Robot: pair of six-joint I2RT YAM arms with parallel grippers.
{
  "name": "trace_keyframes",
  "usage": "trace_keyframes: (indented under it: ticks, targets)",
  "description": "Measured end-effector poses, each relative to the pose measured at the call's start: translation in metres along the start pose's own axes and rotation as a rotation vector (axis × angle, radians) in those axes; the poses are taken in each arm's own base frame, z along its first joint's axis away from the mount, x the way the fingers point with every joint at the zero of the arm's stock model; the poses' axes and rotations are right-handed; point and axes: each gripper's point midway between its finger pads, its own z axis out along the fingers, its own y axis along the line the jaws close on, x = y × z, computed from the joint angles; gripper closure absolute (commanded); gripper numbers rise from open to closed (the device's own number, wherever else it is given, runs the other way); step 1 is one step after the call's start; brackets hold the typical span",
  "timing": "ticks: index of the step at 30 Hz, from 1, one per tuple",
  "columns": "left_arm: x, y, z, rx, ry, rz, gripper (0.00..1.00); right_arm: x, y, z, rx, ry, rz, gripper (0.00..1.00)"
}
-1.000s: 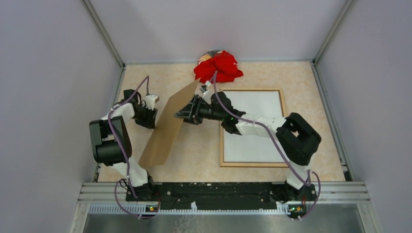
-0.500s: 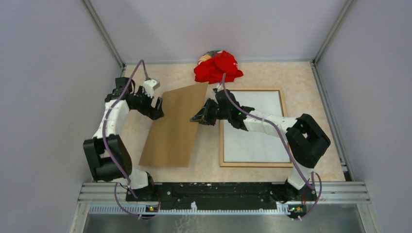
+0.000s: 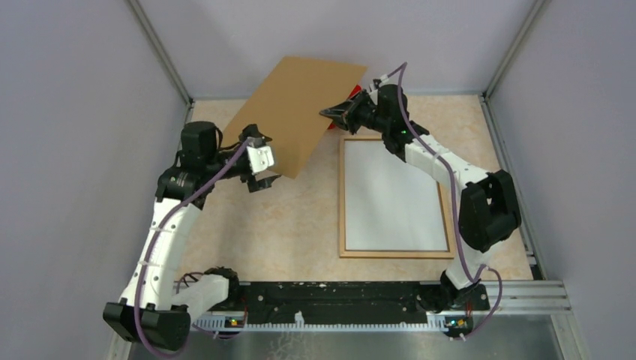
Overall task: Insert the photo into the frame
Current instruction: Pick up the photo frame item at the center of the board.
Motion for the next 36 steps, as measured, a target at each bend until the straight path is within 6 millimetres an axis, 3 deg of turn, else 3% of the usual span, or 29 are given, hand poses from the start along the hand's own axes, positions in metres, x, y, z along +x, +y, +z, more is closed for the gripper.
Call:
trace_keyframes:
  ticks: [4, 13, 20, 27, 30, 32, 34, 36]
  targets:
    - [0.004, -0.015, 0.009, 0.052, 0.035, 0.075, 0.01, -0.008, 0.012, -0.004, -0.029, -0.001, 0.009, 1.0]
    - [0.019, -0.031, -0.014, -0.051, 0.098, 0.381, 0.03, -0.007, 0.002, -0.016, -0.005, 0.011, 0.062, 1.0]
    - [0.026, -0.023, -0.016, -0.183, 0.104, 0.596, 0.15, -0.002, 0.011, -0.025, -0.025, 0.015, 0.086, 1.0]
    - [0.017, -0.003, -0.012, -0.263, 0.085, 0.707, 0.46, 0.01, 0.017, -0.024, -0.035, 0.037, 0.085, 1.0]
    - [0.012, 0.002, -0.01, -0.275, 0.076, 0.741, 0.65, 0.02, 0.017, -0.022, -0.031, 0.055, 0.086, 1.0]
    - [0.009, 0.004, -0.009, -0.283, 0.072, 0.764, 0.83, 0.024, 0.018, -0.021, -0.031, 0.062, 0.091, 1.0]
    - [0.007, 0.006, -0.01, -0.29, 0.073, 0.785, 0.98, 0.028, 0.02, -0.021, -0.03, 0.067, 0.095, 0.93]
    - [0.006, 0.007, -0.01, -0.304, 0.069, 0.798, 1.0, 0.03, 0.02, -0.021, -0.024, 0.067, 0.096, 0.81]
